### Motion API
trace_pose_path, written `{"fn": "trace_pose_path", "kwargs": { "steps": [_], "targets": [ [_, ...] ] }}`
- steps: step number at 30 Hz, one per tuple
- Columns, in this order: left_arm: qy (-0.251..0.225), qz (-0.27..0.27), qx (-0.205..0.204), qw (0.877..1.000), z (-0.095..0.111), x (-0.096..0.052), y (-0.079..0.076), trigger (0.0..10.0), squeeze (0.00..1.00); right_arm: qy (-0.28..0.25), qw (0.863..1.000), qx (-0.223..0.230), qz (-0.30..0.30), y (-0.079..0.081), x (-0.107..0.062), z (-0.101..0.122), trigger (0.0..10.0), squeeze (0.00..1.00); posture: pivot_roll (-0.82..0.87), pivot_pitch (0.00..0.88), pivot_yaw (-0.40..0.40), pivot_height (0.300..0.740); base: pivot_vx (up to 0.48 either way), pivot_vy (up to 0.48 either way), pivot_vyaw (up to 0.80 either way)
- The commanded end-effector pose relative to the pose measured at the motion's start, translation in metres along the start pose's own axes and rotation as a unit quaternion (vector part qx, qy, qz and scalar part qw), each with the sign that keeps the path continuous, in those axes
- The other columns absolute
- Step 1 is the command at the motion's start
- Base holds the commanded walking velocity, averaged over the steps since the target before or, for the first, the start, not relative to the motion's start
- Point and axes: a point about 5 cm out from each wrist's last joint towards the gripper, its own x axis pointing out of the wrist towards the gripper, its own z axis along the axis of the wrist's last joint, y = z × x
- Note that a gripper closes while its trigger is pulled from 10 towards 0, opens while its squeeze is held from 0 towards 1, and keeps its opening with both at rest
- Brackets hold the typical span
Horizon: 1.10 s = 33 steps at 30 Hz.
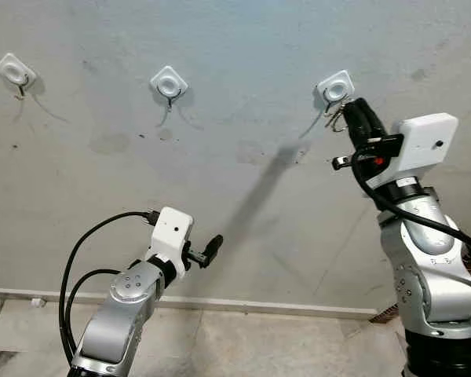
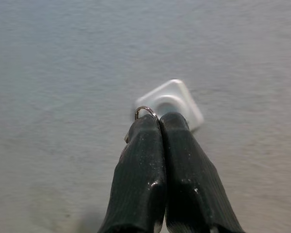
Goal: Hang keys on a hook
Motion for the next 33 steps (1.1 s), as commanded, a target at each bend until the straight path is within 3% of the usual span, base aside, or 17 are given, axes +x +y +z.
{"fn": "trace_pose_path", "kwargs": {
  "steps": [1,12,33],
  "targets": [
    [0.004,-0.004,0.004,1.0,-0.001,0.0,-0.001,10.0,0.0,-0.007,1.0,0.006,0.002,0.003,0.001,0.004,10.0,0.0,0.15,0.086,-0.018,0.74,0.0,0.0,0.0],
    [0.004,-0.003,0.002,1.0,-0.001,0.0,-0.002,10.0,0.0,-0.009,1.0,0.021,0.007,0.014,0.01,-0.001,10.0,0.0,0.15,0.091,-0.024,0.74,0.0,0.0,0.0],
    [0.005,-0.003,0.002,1.0,-0.002,-0.001,-0.002,10.0,0.0,-0.011,1.0,0.013,-0.007,0.01,0.017,-0.008,10.0,0.0,0.15,0.097,-0.023,0.74,0.0,0.0,0.0]
  ]
}}
